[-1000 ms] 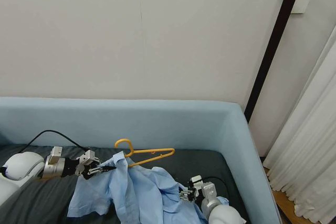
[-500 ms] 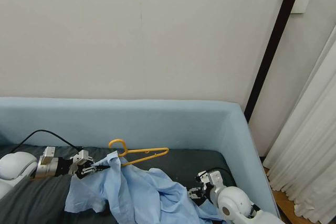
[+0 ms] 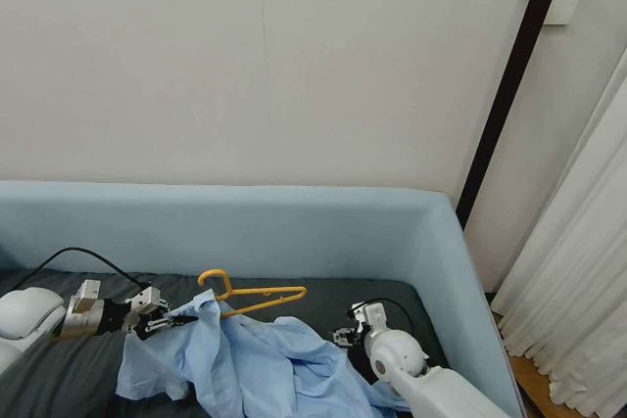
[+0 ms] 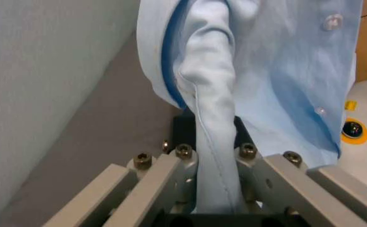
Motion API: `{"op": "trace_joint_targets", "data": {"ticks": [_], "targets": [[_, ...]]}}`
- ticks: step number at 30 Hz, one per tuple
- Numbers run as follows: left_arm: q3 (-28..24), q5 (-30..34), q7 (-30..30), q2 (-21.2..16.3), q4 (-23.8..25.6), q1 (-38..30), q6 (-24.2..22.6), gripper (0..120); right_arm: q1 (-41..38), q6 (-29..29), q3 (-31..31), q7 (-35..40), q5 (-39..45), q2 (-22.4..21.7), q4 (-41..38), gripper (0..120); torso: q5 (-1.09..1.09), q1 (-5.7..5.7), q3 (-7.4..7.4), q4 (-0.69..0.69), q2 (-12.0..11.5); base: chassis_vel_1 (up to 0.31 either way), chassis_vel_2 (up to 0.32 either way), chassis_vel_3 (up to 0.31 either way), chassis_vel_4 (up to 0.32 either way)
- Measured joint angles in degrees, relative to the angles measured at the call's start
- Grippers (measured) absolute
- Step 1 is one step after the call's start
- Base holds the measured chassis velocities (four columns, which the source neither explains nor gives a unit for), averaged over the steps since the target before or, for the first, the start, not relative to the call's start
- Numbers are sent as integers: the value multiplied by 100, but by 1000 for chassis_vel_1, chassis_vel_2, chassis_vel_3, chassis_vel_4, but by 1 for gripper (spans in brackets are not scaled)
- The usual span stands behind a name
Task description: Pick up the clothes from the sofa and hang them on the clothes hanger.
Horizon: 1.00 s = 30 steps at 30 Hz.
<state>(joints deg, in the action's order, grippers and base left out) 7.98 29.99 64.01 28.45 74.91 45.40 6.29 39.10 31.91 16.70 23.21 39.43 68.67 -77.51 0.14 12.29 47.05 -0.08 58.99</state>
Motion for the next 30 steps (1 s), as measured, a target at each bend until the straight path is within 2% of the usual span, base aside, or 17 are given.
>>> {"op": "trace_joint_targets", "data": {"ticks": [5, 20, 26, 30], "targets": [[-2, -36, 5, 33, -192, -39, 32, 2, -54, 8, 132, -123, -236, 124, 288, 100, 0, 0, 0, 0, 0, 0, 0, 0, 0], [-13, -113, 37, 173, -396, -121, 97, 2, -21, 51, 703, -541, -573, 274, 330, 100, 1, 0, 0, 0, 0, 0, 0, 0, 0], [-9, -120, 47, 169, -362, -68, 171, 2, -321, 77, 785, -634, -124, 240, 215, 100, 1, 0, 0, -1, 0, 0, 0, 0, 0], [-9, -133, 51, 153, -334, -60, 178, 2, -533, 78, 786, -772, 143, 340, 416, 100, 0, 0, 0, 0, 0, 0, 0, 0, 0]]}}
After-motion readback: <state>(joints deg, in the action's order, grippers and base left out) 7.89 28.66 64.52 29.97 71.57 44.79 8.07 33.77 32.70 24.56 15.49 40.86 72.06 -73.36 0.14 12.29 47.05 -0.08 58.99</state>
